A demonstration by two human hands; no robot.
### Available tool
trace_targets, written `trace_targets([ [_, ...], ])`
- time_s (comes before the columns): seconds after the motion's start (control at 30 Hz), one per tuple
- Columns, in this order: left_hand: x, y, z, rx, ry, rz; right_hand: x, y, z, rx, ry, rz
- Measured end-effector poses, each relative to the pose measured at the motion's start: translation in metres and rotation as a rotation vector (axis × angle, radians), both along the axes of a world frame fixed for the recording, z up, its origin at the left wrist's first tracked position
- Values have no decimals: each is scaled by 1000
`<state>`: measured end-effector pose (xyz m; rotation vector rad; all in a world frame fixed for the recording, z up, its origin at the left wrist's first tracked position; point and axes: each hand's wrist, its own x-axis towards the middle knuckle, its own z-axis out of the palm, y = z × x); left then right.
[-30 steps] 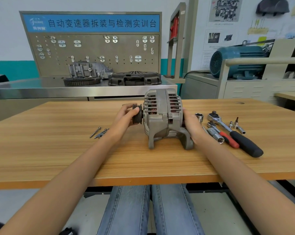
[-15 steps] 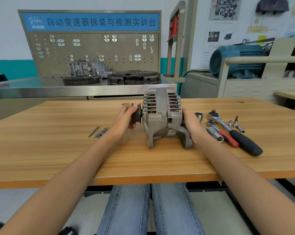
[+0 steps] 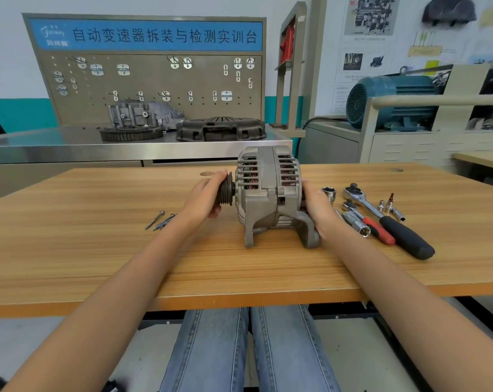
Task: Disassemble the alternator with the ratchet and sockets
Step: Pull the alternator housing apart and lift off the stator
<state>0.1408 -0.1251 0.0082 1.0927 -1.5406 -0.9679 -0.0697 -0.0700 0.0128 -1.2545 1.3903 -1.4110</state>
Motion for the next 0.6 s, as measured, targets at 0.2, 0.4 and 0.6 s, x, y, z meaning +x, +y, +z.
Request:
trace_targets([
  [0.2,2,-5,14,242,-100,-85,-1,-1,0,18,-27,8],
  [0.4,15,-10,47,694,-288,-293,-1,-3,-1,29,-59,0],
  [0.6,22,-6,30,289,82,-446,-1,-4,-1,44,-58,-27],
])
